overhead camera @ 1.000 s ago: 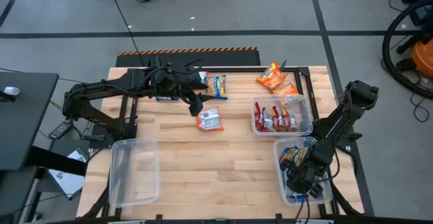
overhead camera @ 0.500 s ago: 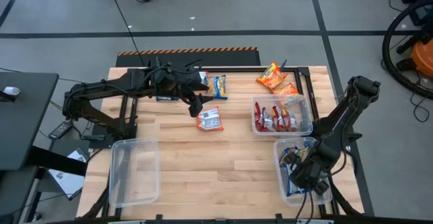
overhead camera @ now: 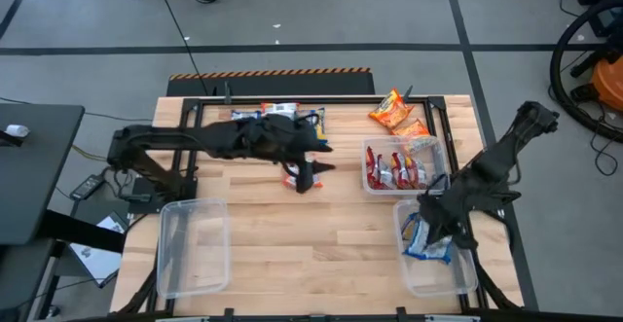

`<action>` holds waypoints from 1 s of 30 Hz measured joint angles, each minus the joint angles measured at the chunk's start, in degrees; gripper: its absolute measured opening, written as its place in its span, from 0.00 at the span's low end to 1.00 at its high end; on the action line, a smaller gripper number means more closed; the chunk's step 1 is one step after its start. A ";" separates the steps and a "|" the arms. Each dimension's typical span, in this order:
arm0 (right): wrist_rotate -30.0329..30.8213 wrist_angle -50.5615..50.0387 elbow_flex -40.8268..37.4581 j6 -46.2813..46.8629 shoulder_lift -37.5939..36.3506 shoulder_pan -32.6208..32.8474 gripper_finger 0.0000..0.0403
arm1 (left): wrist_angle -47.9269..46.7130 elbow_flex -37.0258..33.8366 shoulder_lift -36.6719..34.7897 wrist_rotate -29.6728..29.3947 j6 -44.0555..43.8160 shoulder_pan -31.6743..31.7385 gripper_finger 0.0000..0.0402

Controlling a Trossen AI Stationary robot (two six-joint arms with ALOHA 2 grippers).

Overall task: Sort Maruchan noodles
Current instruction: Adjust the blue noodle packs in container

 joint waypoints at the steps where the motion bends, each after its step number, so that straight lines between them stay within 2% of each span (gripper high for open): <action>1: 0.42 0.20 0.86 1.02 -0.98 -1.10 0.01 | 2.60 0.00 0.91 -0.04 0.13 -0.47 0.56; 5: 1.59 0.76 4.95 2.26 -3.21 -6.31 0.01 | 12.69 0.00 4.09 0.35 1.17 -2.18 0.59; 10: 1.55 2.34 8.14 2.46 -4.31 -13.62 0.01 | 20.50 0.00 7.08 0.41 6.35 -3.49 0.67; 13: -1.55 7.08 8.54 2.55 -4.16 -18.47 0.01 | 25.37 -0.02 8.49 0.78 12.12 -4.04 0.71; 16: -5.79 12.80 8.56 3.42 -3.94 -23.33 0.01 | 27.90 0.00 8.56 5.19 17.84 -4.39 0.73; 20: -11.08 21.27 8.57 4.61 -3.54 -28.73 0.01 | 29.11 0.00 8.81 10.81 21.19 -4.45 0.72; 27: -18.24 30.91 8.61 7.50 0.38 -34.68 0.01 | 38.73 0.05 12.10 12.86 21.27 -4.36 0.67; 30: -19.06 34.27 8.61 7.88 2.78 -35.67 0.01 | 42.14 0.02 13.34 17.03 21.23 -4.37 0.64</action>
